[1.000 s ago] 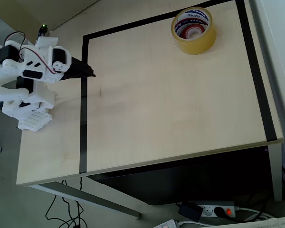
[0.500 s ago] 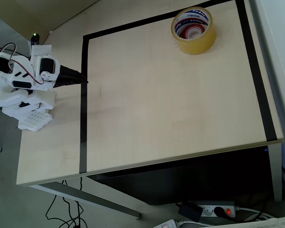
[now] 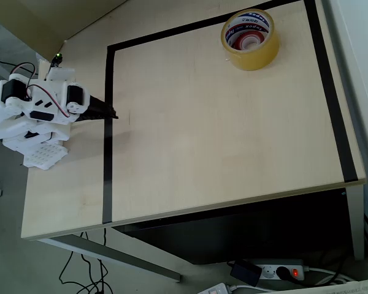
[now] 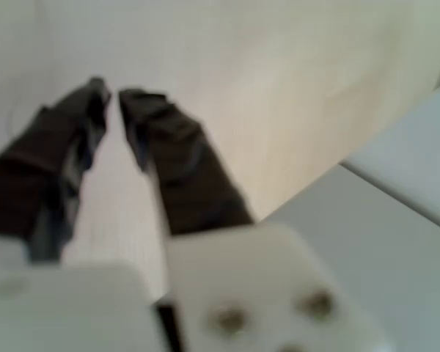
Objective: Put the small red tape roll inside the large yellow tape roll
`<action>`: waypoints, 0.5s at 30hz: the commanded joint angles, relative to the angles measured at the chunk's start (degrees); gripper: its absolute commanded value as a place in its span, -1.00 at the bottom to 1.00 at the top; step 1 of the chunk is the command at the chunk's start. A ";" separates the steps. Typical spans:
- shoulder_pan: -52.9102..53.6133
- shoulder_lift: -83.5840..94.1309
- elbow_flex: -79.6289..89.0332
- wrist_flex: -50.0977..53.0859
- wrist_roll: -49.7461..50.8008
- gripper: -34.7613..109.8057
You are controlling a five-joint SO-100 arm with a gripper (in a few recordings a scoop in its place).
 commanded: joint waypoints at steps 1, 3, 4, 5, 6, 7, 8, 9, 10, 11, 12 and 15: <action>0.79 0.00 1.85 0.88 1.67 -0.52; 1.05 0.00 2.90 0.88 1.67 -0.52; 0.53 0.00 4.04 0.88 1.67 -0.52; 0.18 0.00 4.04 2.02 1.67 -0.52; 0.26 0.00 4.04 2.20 1.67 -0.52; 0.62 0.00 4.04 2.29 1.67 -0.52; 1.32 0.00 4.04 2.29 1.67 -0.52; 1.93 0.00 4.13 2.29 1.67 -0.52; 2.11 0.00 4.13 2.46 1.67 -0.52; 2.11 0.00 4.13 2.72 1.67 -0.52; 2.11 0.00 4.13 2.81 1.67 -0.51; 1.76 0.00 4.13 3.34 1.58 -0.51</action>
